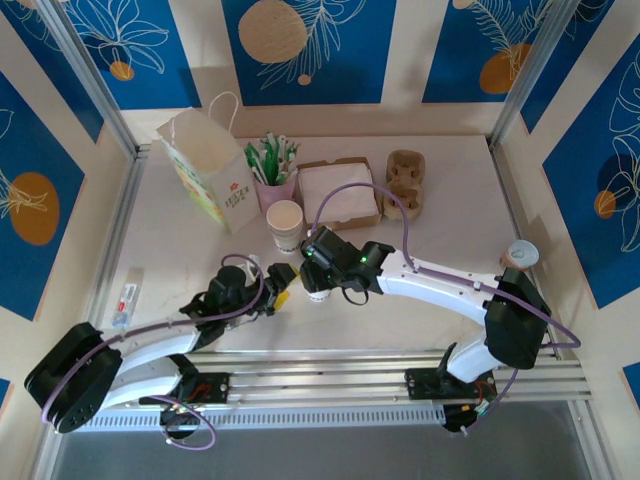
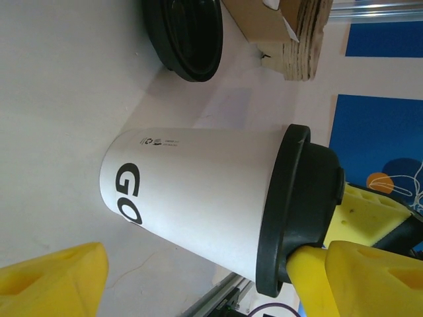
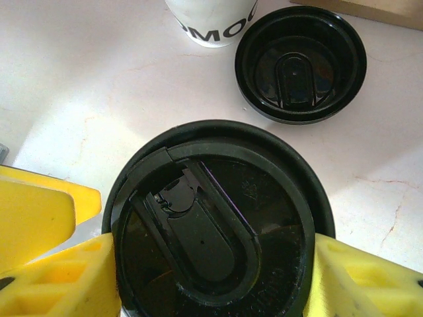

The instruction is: Pack the takeout coffee

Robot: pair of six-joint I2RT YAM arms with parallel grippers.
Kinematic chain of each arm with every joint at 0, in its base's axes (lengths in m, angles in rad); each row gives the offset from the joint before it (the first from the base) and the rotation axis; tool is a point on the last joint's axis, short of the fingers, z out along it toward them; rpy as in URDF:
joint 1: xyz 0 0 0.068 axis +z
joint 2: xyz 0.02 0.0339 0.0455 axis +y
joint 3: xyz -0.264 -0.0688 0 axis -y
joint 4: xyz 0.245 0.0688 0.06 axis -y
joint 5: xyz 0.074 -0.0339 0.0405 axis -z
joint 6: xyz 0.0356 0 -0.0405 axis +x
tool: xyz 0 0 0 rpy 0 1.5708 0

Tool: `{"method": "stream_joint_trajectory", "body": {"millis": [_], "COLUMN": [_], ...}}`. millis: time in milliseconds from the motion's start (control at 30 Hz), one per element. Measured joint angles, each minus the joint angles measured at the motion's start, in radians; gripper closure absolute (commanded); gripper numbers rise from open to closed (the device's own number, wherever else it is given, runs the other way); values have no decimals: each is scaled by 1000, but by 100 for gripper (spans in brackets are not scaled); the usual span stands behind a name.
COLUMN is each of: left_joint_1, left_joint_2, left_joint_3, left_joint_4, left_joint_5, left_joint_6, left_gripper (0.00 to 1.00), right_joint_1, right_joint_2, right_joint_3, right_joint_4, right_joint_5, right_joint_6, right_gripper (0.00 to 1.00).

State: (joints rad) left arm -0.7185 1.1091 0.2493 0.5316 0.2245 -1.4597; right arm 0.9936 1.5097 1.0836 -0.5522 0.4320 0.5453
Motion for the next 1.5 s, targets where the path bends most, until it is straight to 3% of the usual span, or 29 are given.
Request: {"method": "stream_joint_trajectory", "body": {"millis": [233,400,700,867,967,1167,1500], "left_joint_1": [0,0,-9,-24,-40,-39,61], "left_joint_2": [40,84,114,113,139,117,-147], "left_joint_3": [5,1,-30,-60,-81,-72,179], "left_joint_4": [-20,53,174,210,129,49,-389], "left_joint_5": [2,8,-2,-36,-39,-37,-47], "left_joint_6": [2,2,11,23,34,65,243], "left_gripper": [20,23,46,48,45,19,15], "right_joint_1": [2,4,5,8,10,13,4], "right_joint_2": [2,3,4,5,6,8,4], "right_joint_3": [0,1,2,2,2,2,2], "right_joint_4": [3,3,3,3,10,14,12], "right_joint_5": [0,6,8,12,11,10,-2], "right_joint_6": [0,7,15,14,14,14,6], "right_gripper": [40,40,40,40,40,39,39]}}
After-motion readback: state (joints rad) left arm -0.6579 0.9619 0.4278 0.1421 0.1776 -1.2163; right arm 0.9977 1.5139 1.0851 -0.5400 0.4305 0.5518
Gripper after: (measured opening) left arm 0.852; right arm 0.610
